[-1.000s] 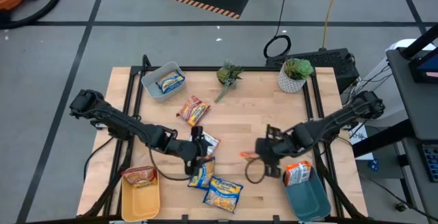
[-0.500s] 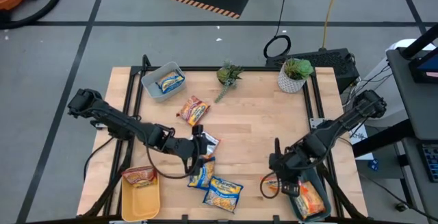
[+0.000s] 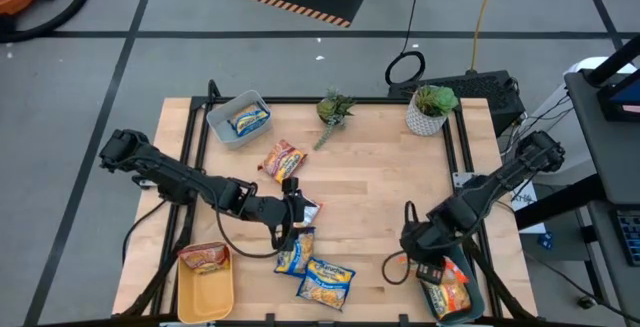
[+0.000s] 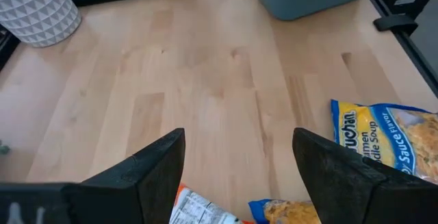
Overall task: Sort Maruchan noodles
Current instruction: Put the right orange noodle pack into the blue bin
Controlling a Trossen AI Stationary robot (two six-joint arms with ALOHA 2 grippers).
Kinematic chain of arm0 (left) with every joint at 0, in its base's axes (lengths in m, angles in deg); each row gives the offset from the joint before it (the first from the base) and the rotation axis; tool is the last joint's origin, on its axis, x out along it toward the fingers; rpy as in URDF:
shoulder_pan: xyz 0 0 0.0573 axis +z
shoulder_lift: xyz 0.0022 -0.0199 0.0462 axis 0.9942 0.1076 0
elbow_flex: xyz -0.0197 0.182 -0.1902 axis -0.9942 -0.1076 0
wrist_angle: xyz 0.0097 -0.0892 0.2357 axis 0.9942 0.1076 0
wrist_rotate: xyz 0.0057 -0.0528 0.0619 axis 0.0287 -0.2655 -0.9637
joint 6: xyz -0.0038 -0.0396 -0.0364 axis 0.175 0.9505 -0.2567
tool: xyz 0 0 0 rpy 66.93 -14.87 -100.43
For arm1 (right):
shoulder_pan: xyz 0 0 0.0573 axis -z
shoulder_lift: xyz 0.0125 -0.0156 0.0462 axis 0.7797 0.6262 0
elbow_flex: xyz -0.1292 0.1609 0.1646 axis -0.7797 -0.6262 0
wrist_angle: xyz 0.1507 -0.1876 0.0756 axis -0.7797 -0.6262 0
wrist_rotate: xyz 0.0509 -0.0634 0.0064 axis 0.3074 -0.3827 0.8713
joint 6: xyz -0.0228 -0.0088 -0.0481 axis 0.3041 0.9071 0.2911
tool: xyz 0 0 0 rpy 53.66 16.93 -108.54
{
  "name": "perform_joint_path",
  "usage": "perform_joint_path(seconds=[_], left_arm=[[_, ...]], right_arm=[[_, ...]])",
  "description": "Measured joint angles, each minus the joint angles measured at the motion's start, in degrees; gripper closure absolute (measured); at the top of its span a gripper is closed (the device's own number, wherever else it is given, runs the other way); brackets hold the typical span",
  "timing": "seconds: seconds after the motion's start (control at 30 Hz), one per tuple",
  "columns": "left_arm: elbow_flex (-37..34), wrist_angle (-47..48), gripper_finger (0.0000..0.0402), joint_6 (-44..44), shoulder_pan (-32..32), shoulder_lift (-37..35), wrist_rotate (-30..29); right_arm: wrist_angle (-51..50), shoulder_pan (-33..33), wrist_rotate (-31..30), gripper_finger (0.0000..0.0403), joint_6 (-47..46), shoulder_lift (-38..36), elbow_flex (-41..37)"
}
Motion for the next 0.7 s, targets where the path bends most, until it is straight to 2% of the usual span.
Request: perform_joint_path(seconds=[0.17,0.47,0.7], left_arm=[[0.0,0.0,0.0126,0.0,0.2,0.0,0.0],[0.0,-0.9,0.0126,-0.2,0.2,0.0,0.1],[0.0,-1.0,0.0126,-0.6,0.5,0.0,0.1]], right_arm=[[-3.0,-4.0,1.8,0.0282,-8.4,0.0,0.0],[-14.6,-10.4,-8.6,0.0282,-15.0,0.1,0.0],[-16.5,-12.8,-9.8,0.0282,-17.3,1.4,0.0]])
